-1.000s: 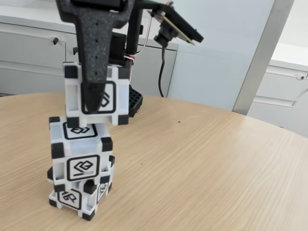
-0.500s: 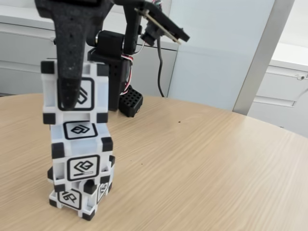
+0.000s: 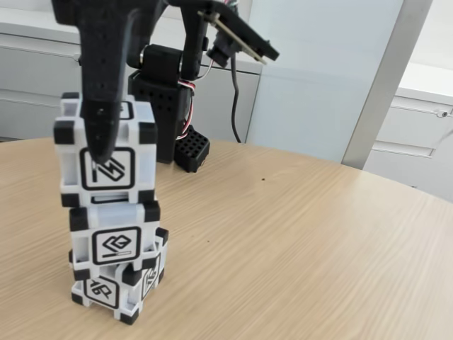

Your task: Stack cubes from left to right.

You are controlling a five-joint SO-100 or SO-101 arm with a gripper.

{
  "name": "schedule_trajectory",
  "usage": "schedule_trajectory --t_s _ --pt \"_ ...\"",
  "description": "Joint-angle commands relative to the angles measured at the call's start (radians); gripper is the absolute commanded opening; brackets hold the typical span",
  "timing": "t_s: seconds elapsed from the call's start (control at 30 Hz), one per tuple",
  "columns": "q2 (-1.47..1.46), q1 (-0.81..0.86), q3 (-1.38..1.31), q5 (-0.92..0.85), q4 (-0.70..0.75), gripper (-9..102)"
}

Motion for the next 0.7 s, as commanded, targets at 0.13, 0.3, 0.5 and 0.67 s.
schedule_trajectory --t_s 0.13,0.3,0.5,0.67 --pt "0.178 0.003 -0.015 0.000 0.008 39" --pt "0.334 0.000 -0.008 -0.023 0.008 36" --pt "0.426 -0.091 -0.008 0.049 0.008 12" --pt "0.446 -0.207 -0.025 0.249 0.008 2"
